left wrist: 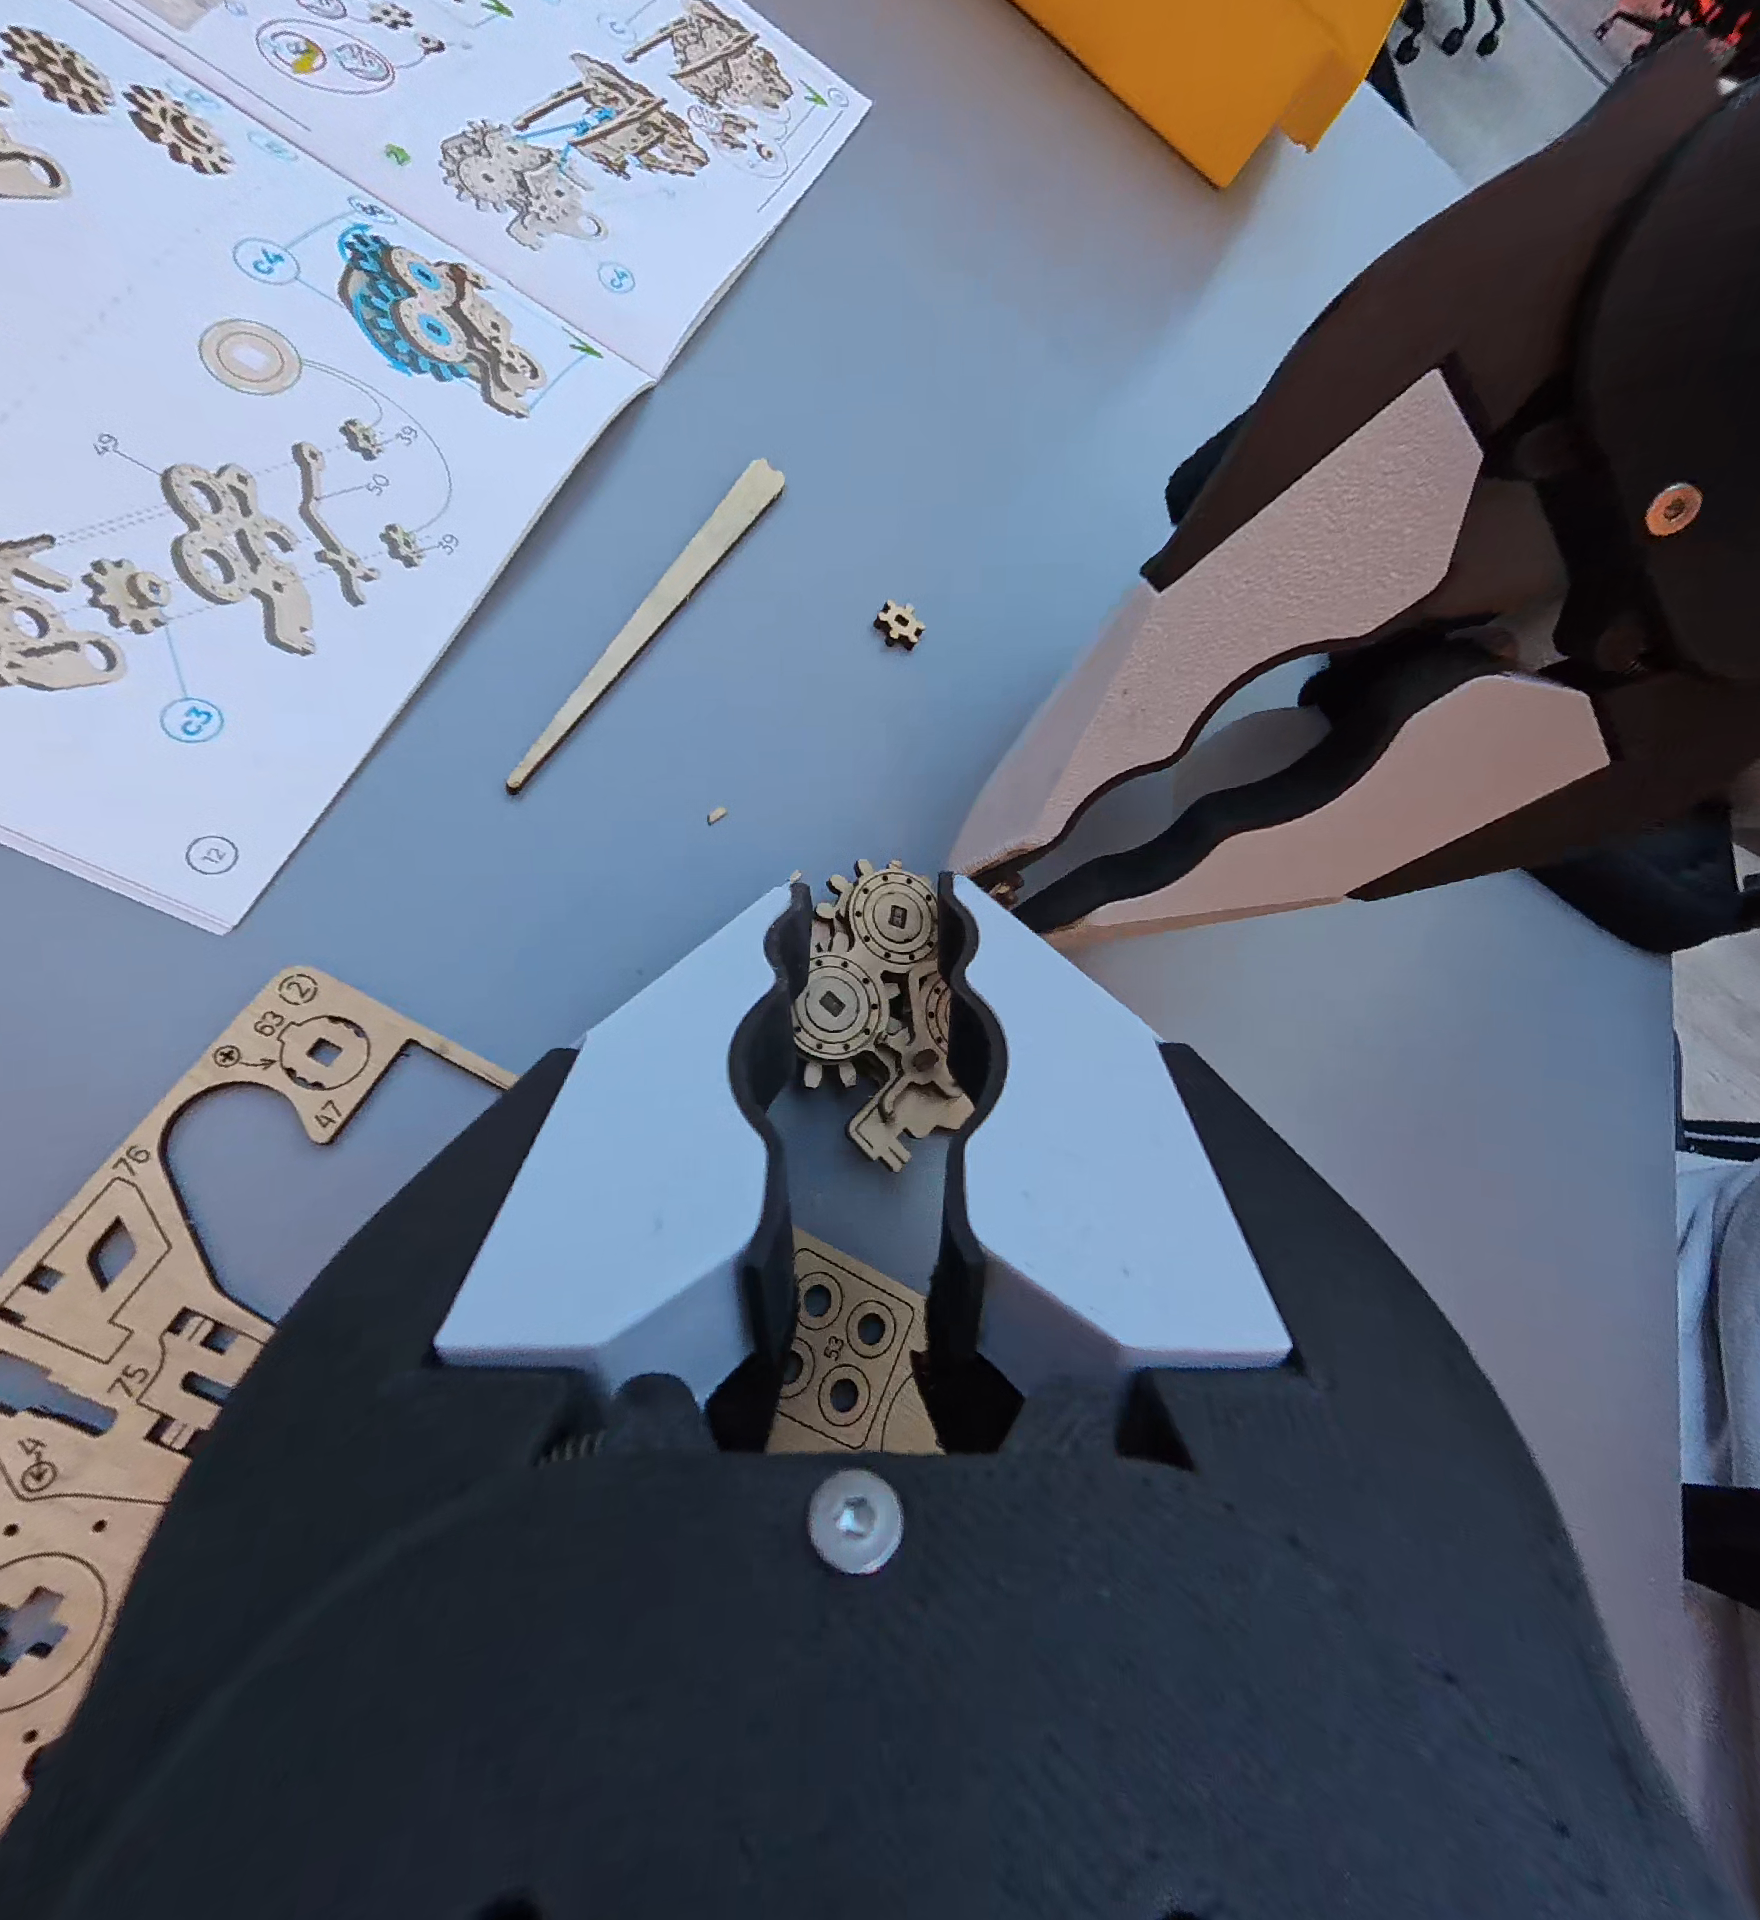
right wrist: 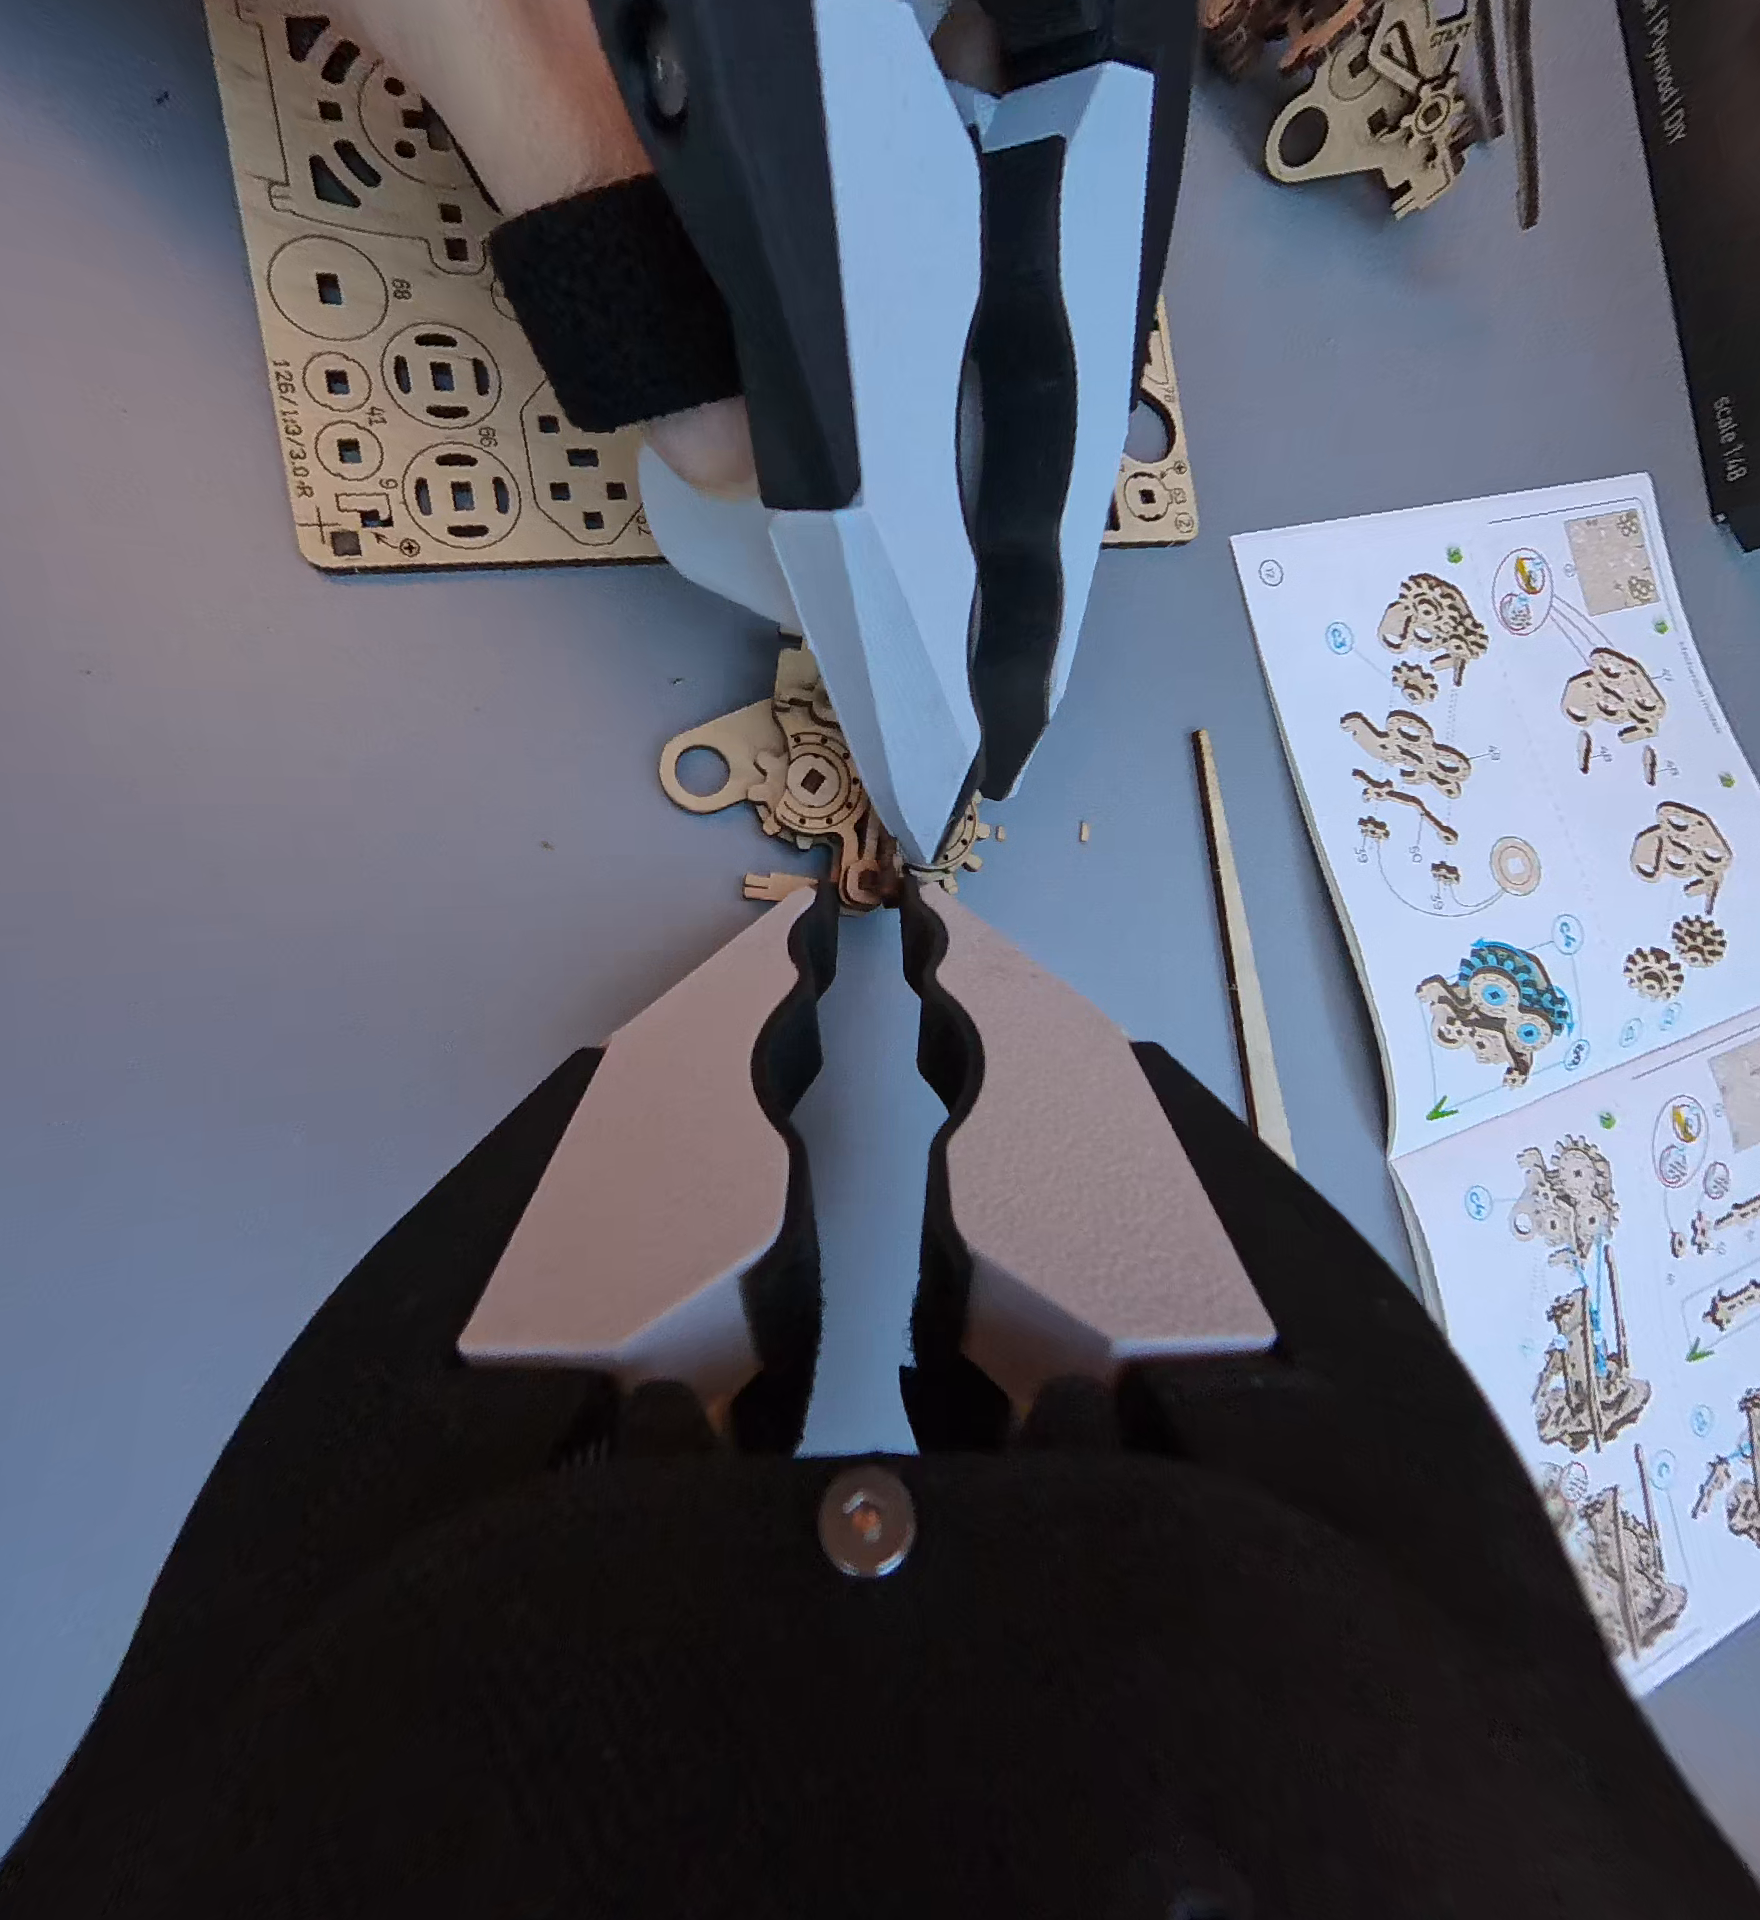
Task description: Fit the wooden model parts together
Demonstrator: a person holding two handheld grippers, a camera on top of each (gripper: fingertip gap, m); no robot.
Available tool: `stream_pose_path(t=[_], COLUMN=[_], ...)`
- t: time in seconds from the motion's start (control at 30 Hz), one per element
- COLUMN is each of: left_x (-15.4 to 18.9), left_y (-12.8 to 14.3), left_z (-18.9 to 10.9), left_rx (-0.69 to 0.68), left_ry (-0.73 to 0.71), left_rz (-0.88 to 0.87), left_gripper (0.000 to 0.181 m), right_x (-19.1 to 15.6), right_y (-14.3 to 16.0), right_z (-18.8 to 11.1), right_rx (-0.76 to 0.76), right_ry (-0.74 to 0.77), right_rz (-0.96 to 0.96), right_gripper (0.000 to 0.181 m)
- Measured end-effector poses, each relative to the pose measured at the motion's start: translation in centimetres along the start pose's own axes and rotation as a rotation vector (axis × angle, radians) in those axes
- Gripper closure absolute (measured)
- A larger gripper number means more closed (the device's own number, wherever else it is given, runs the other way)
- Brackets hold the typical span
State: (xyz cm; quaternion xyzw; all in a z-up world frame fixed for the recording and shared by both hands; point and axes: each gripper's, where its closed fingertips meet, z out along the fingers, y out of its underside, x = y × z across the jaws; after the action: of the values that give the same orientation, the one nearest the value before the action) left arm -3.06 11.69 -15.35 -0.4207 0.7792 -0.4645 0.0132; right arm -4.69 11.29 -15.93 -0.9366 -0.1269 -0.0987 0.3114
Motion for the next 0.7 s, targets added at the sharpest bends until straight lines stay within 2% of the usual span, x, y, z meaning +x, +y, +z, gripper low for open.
stream_pose_path(t=[0.27, 0.7], left_x=[0.2, 0.3], left_y=[0.0, 0.2], left_z=[0.0, 0.1], left_rx=[0.003, -0.003], left_ry=[-0.001, -0.023], left_rz=[0.023, 0.065], left_gripper=[0.157, 0.154], right_x=[0.1, 0.1], right_y=[0.2, -0.1], right_z=[-0.2, -1.2], right_rx=[0.001, 0.082], right_ry=[0.011, -0.082], right_rz=[-0.017, 0.144], right_gripper=[0.17, 0.168])
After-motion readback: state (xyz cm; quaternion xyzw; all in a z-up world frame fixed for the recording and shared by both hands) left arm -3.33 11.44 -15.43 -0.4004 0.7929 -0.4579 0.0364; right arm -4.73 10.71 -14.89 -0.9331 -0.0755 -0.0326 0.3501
